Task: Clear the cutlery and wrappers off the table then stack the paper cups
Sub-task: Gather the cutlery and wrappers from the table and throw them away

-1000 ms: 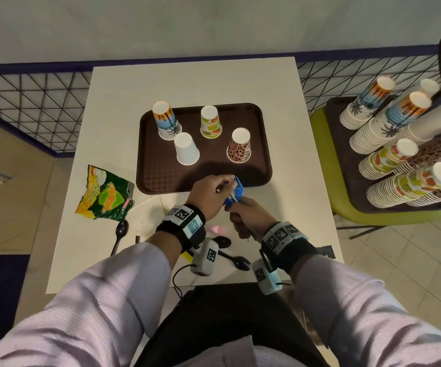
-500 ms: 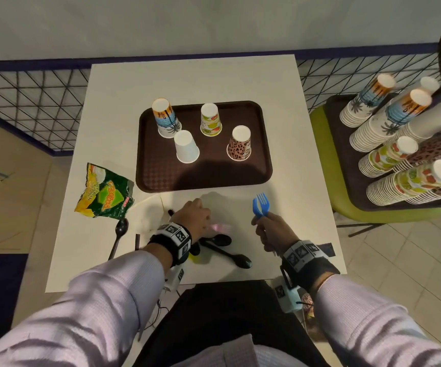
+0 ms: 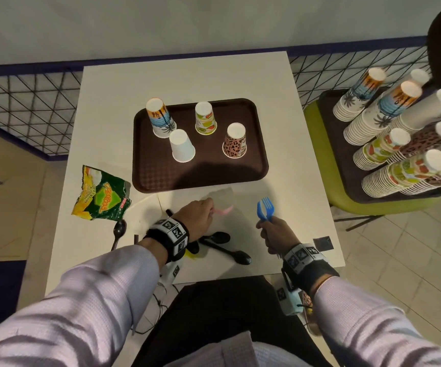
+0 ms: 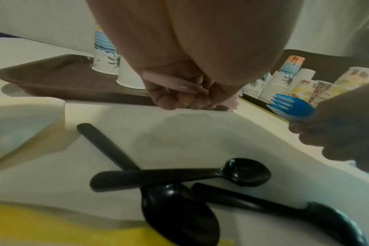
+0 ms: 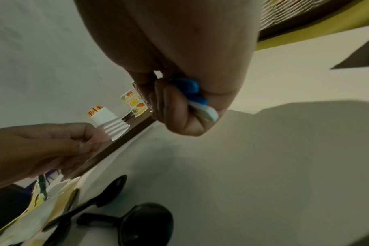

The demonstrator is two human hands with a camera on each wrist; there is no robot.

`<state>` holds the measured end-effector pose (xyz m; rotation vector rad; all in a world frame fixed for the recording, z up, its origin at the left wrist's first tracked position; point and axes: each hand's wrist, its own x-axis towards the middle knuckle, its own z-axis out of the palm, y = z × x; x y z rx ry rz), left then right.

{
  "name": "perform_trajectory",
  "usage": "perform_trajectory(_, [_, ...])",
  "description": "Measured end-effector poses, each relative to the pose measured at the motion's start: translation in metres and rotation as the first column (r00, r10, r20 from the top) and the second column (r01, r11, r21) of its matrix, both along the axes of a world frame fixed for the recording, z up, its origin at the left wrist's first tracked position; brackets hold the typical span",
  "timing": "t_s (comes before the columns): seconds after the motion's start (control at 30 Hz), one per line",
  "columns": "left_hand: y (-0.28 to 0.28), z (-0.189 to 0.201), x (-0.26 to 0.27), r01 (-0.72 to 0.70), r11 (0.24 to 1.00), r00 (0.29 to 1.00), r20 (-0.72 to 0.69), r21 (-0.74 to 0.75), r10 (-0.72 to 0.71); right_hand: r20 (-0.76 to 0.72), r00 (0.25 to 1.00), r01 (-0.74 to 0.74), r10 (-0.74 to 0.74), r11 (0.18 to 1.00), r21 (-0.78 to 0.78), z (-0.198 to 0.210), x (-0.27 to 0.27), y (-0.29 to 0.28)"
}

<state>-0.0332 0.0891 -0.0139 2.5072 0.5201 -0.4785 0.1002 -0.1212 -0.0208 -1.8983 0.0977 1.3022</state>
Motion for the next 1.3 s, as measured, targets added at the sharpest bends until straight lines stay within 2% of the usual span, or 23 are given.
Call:
perform_trajectory(0.07, [-0.002,0.001,-0.003,0.036,0.999,0.997,-0.067,-0.032,-0.038,0.012,1.000,-0.016,0.016,1.000,-0.002,-0.004,-0.002,0.001])
perform_trajectory(0.13, [-0.003,0.001,-0.005,0.094,0.996,0.984,-0.151,-0.001,-0.093,0.097,0.988,-0.116,0.120,0.992,-0.049,-0.007,-0.005,0.001])
perform_trajectory(0.17, [-0.003,-0.001,-0.007,0.137,0.990,0.974,-0.185,0.024,-0.130,0.188,0.955,-0.214,0.230,0.971,-0.102,-0.008,-0.006,0.001])
perform_trajectory(0.23, [-0.003,-0.006,-0.010,0.213,0.975,0.956,-0.219,0.065,-0.195,0.351,0.809,-0.417,0.471,0.881,-0.222,-0.009,-0.011,-0.002])
perform_trajectory(0.3, [-0.005,-0.010,-0.012,0.240,0.967,0.951,-0.220,0.085,-0.216,0.402,0.711,-0.523,0.576,0.816,-0.245,-0.010,-0.019,-0.005])
perform_trajectory(0.37, [-0.006,-0.013,-0.011,0.225,0.970,0.958,-0.201,0.093,-0.203,0.402,0.668,-0.579,0.627,0.776,-0.248,-0.010,-0.026,-0.007])
perform_trajectory(0.47, [-0.010,-0.015,-0.007,0.177,0.978,0.976,-0.152,0.112,-0.159,0.383,0.647,-0.606,0.659,0.749,-0.266,-0.016,-0.035,-0.010])
perform_trajectory(0.63, [-0.015,-0.014,0.001,0.002,0.998,0.999,-0.042,0.062,0.001,0.420,0.542,-0.645,0.728,0.681,-0.347,-0.018,-0.045,-0.013])
perform_trajectory(0.83, [-0.014,-0.004,0.016,-0.270,0.961,0.961,0.051,-0.056,0.273,0.389,0.578,-0.638,0.717,0.695,-0.333,-0.013,-0.032,-0.010])
perform_trajectory(0.97, [-0.014,0.004,0.026,-0.316,0.934,0.939,0.084,-0.165,0.332,0.301,0.615,-0.657,0.729,0.685,-0.315,-0.009,-0.011,-0.010])
perform_trajectory(1.07, [-0.015,0.012,0.030,-0.353,0.906,0.926,0.051,-0.234,0.374,0.270,0.633,-0.662,0.725,0.688,-0.298,-0.003,0.002,-0.008])
perform_trajectory(1.2, [-0.021,0.024,0.037,-0.389,0.888,0.909,0.057,-0.244,0.413,0.342,0.690,-0.598,0.638,0.768,-0.229,0.007,0.017,-0.003])
perform_trajectory(1.3, [-0.023,0.027,0.042,-0.365,0.904,0.914,0.097,-0.222,0.393,0.384,0.714,-0.559,0.586,0.807,-0.191,0.018,0.025,0.004])
